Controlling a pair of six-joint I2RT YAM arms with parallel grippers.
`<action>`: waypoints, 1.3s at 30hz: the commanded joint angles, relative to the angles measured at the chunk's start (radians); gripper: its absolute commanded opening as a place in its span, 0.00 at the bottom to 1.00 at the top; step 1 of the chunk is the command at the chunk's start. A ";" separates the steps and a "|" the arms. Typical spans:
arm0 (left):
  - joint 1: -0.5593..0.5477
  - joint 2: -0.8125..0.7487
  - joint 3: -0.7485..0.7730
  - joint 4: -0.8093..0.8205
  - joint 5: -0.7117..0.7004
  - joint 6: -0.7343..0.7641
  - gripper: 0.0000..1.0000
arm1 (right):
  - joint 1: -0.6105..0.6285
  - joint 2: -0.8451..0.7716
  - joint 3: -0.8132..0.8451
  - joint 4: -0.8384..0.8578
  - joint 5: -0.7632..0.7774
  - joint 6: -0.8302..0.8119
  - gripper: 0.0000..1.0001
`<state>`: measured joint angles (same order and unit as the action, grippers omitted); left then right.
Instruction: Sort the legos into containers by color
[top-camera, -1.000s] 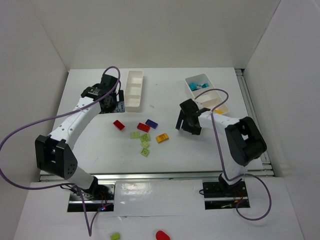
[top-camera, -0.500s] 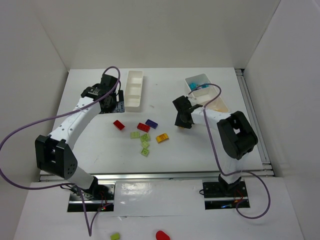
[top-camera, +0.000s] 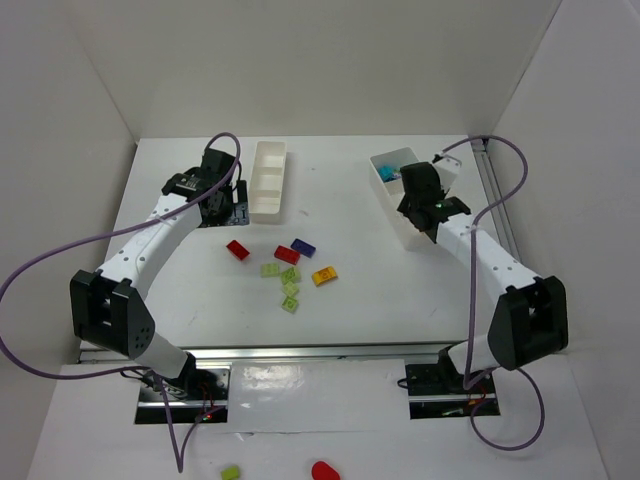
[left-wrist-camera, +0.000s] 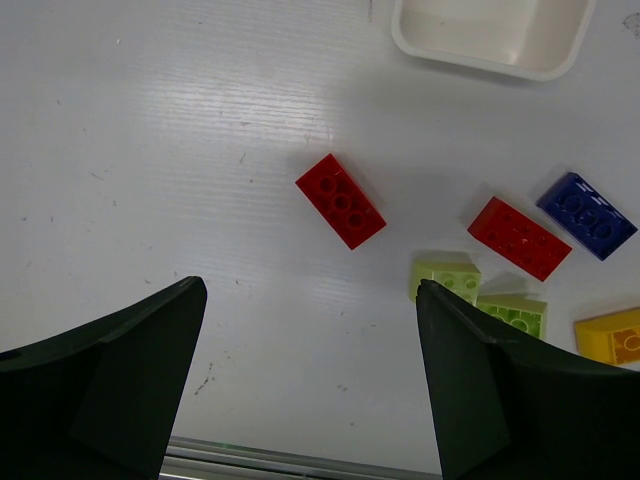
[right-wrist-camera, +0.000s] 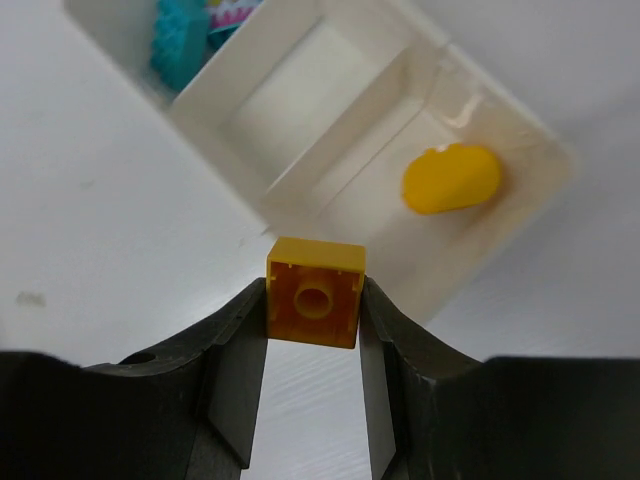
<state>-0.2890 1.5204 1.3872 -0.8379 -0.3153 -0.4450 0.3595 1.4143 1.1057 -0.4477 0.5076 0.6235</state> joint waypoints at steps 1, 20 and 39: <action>-0.004 -0.016 0.021 0.003 0.005 0.005 0.95 | -0.059 0.032 0.015 0.021 0.042 -0.056 0.29; -0.004 -0.016 0.012 0.013 -0.004 0.005 0.95 | 0.226 0.052 -0.067 0.092 -0.431 -0.301 0.84; -0.004 -0.016 0.003 0.013 -0.004 -0.004 0.95 | 0.522 0.337 0.016 -0.086 -0.376 -0.602 0.86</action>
<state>-0.2890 1.5204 1.3872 -0.8341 -0.3099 -0.4473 0.8467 1.7363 1.0737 -0.4900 0.0986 0.0990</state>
